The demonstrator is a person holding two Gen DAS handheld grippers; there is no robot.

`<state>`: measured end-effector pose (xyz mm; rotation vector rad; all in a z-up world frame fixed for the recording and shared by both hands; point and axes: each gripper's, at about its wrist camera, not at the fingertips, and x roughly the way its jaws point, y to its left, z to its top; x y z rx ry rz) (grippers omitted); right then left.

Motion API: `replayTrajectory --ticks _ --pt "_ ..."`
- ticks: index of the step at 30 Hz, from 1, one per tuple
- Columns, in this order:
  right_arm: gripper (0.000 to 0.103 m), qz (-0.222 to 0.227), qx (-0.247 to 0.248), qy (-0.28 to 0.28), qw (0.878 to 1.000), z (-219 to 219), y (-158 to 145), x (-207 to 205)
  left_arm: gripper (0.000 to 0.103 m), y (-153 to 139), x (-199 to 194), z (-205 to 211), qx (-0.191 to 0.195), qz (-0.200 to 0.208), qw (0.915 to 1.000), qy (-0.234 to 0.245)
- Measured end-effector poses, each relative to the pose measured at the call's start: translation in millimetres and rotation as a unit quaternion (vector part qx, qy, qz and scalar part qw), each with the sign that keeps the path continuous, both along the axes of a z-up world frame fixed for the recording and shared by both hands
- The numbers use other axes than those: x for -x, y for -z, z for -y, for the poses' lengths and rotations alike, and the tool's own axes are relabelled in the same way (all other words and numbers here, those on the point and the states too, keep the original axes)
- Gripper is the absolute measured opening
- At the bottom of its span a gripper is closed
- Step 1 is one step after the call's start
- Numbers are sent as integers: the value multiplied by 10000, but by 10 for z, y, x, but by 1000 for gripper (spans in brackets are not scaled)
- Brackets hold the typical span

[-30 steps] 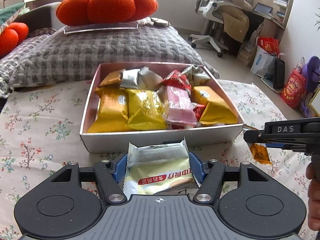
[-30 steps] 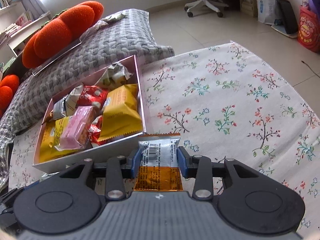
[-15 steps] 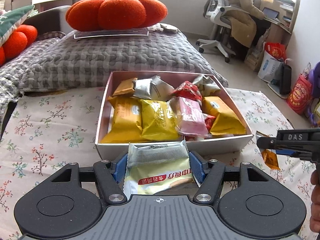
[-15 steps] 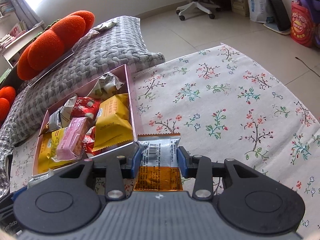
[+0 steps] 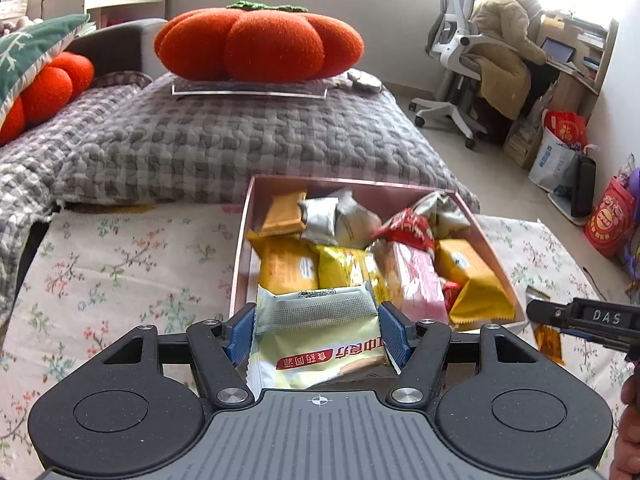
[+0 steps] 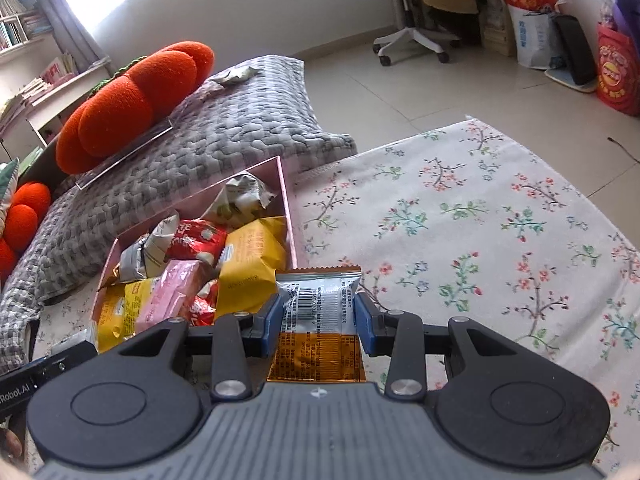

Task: Organize snacks
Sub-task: 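Carry the white pack and orange bar into the box and open both tools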

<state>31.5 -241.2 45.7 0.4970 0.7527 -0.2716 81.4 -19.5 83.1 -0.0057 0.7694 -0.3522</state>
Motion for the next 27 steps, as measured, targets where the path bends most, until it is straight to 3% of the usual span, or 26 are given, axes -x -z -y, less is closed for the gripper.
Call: replayTrajectory --ticks 15,21,27 --pt "36 680 31 -805 9944 -187 -94 -334 64 -92 -424 188 88 277 9994 165" --pt "36 836 -234 -881 9923 -117 -162 -585 64 13 -615 406 -177 323 9982 475" --pt "38 947 -408 -1056 9890 -157 -164 -807 73 91 -678 545 -159 462 9954 821"
